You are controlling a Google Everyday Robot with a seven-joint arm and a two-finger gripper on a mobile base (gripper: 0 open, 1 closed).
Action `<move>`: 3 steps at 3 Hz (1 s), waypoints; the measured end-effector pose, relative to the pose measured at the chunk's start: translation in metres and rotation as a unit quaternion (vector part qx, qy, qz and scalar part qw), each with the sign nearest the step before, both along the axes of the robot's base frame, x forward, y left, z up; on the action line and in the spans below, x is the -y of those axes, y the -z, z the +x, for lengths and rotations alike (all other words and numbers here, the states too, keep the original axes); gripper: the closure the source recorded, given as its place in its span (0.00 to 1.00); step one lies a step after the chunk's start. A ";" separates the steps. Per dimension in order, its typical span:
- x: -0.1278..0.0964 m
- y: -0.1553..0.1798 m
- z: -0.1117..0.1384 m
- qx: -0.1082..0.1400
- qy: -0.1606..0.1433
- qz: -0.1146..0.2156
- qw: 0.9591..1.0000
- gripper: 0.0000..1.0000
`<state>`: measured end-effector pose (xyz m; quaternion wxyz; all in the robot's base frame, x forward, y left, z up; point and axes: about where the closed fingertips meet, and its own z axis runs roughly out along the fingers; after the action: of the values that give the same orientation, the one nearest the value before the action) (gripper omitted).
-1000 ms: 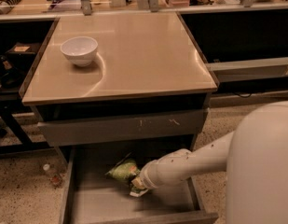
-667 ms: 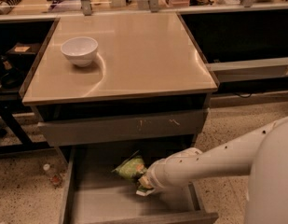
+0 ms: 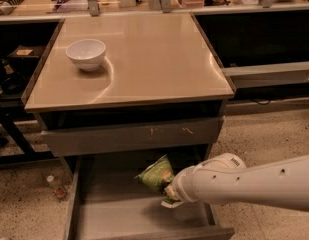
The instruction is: Pick green jalapeno chip bag from middle drawer and place on counter
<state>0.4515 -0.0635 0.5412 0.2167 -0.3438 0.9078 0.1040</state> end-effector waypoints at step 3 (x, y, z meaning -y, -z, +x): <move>0.007 -0.043 0.004 0.025 0.007 -0.011 1.000 1.00</move>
Offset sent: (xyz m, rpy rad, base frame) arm 0.0049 -0.0005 0.0233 -0.0010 -0.0454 -0.0035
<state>0.4557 -0.0710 0.5840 0.2366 -0.3422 0.9055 0.0842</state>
